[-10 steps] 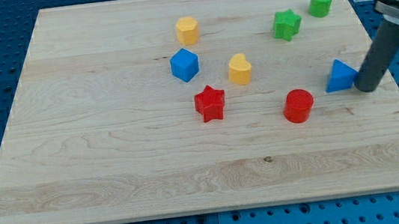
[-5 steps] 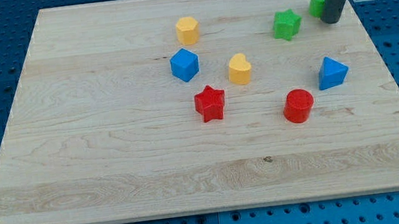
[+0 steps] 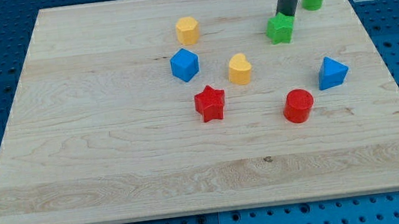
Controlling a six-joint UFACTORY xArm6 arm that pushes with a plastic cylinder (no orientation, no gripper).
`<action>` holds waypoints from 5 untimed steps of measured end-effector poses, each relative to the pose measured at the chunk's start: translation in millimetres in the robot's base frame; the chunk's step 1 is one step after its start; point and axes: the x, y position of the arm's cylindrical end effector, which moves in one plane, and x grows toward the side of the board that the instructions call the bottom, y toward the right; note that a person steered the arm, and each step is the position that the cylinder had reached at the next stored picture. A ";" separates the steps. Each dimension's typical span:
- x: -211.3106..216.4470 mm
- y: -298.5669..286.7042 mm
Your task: Slide the green star towards the yellow heart
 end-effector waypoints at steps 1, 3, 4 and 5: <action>2.0 0.0; 33.3 0.0; 38.0 0.0; 38.0 5.5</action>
